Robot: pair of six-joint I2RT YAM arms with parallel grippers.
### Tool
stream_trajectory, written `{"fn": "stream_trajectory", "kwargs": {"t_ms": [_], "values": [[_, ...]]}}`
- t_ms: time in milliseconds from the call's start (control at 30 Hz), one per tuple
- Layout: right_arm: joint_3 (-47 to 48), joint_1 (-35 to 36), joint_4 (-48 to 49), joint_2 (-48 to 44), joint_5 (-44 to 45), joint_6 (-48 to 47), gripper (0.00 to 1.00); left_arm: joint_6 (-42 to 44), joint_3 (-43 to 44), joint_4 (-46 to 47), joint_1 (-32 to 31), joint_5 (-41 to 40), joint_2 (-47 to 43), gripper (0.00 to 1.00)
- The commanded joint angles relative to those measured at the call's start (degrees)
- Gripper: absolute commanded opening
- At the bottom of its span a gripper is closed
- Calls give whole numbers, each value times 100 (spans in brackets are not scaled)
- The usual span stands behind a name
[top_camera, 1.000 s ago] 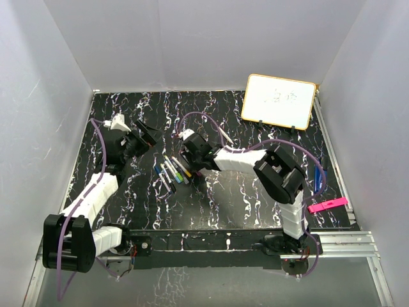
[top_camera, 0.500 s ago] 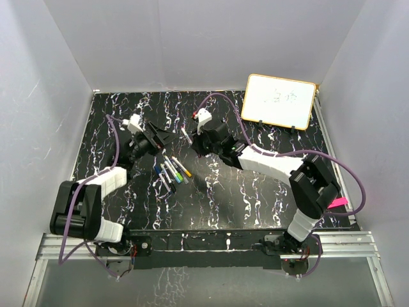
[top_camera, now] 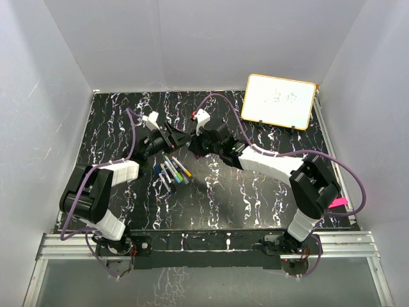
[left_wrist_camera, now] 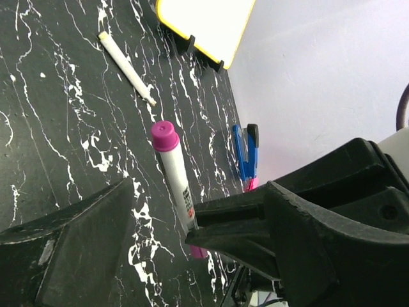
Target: Open the pen caps
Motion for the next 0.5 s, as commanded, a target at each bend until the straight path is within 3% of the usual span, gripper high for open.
{"fn": "stream_trajectory", "kwargs": {"t_ms": [0,133,367,467], "values": [[-36,11,334,-248,-250,18,0,-26,242,355,-104,64,112,78],[-85,10,361,-311,-271,18,0,-8,345,340,-167,83,241,67],[-78,9,280,-295,-220,69,0,-43,190,457,-177,-17,178,27],[-66,13,251,-291,-201,87,0,12,177,352,-188,-55,130,15]]}}
